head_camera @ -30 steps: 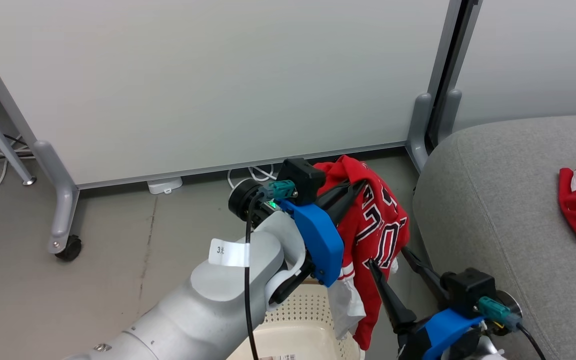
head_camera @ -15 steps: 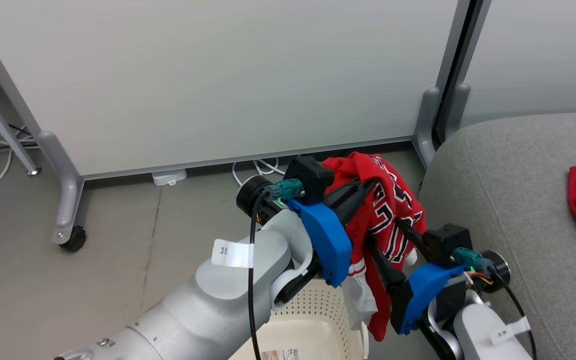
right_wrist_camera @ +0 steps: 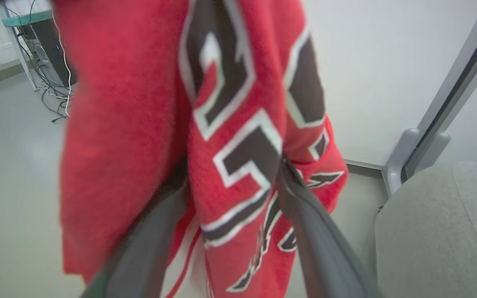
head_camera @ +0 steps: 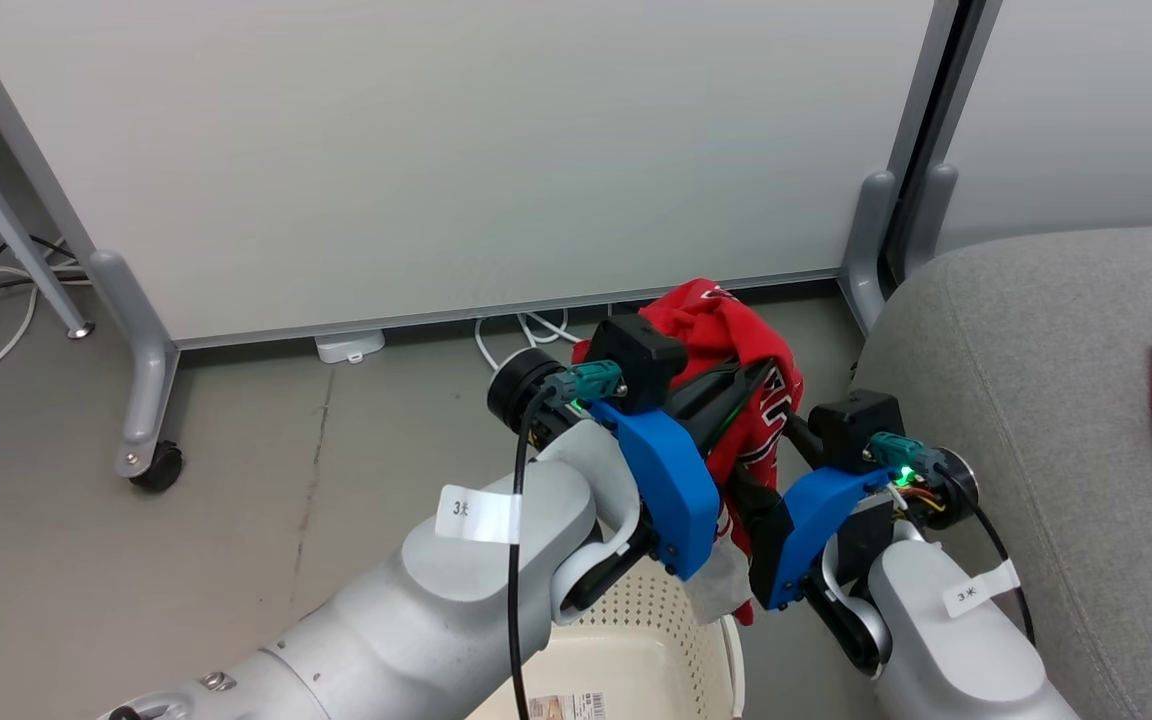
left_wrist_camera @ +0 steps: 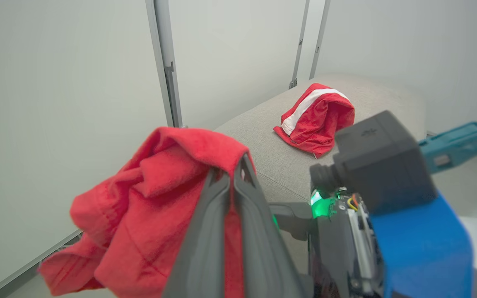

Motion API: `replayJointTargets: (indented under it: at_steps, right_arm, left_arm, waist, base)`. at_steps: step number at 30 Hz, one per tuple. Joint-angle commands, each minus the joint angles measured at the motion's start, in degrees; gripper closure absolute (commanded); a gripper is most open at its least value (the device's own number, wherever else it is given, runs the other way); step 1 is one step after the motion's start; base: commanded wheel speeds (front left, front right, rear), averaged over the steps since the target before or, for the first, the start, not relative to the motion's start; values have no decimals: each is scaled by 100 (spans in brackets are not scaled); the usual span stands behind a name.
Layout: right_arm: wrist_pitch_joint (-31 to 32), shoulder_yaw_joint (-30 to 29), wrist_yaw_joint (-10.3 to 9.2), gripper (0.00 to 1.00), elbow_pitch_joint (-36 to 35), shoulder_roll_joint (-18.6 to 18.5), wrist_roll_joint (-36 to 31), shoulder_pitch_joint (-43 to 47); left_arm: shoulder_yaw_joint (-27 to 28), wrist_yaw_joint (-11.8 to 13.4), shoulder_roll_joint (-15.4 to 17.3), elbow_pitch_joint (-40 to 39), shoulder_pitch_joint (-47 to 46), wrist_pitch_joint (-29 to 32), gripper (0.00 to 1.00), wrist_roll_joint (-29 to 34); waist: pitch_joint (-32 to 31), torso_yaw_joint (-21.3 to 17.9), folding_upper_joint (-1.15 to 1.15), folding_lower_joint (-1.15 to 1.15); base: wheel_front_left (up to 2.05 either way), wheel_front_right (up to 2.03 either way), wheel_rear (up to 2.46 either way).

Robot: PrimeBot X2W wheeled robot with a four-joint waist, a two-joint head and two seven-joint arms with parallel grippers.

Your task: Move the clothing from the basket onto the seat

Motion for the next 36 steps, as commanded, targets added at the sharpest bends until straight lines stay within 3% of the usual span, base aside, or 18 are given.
replayJointTargets:
  at_steps: [1,25,26,27,32,36]
  right_arm:
    - [-77,79,2,100,138,-9,91,-135]
    - [-573,404,1,100,806,-9,546,-406]
    - [-593,406,2,100,812,-9,563,-409]
    - [-615,398,1,100,815,-9,565,-416]
    - [-724,315,1,100,787,-9,588,-426]
    - [-772,219,1,100,706,-9,526,-400]
  left_arm:
    - [-32,3,-4,-14,-94,-48,100,-35]
    - [-102,52,-3,230,-88,-157,100,-121]
    - [-100,68,-3,240,-83,-186,35,-99]
    - [-90,82,-4,247,-67,-231,0,-81]
    - [6,40,99,153,276,-473,0,15]
    - [432,44,377,-169,693,-544,0,324]
  waist:
    - [-9,11,-1,0]
    - [-42,-74,-1,0]
    - [-44,-76,-1,0]
    - [-45,-78,-1,0]
    - [-38,-91,-1,0]
    - [-1,-112,-1,0]
  base:
    - [0,0,0]
    - [0,0,0]
    - [0,0,0]
    - [0,0,0]
    - [0,0,0]
    - [0,0,0]
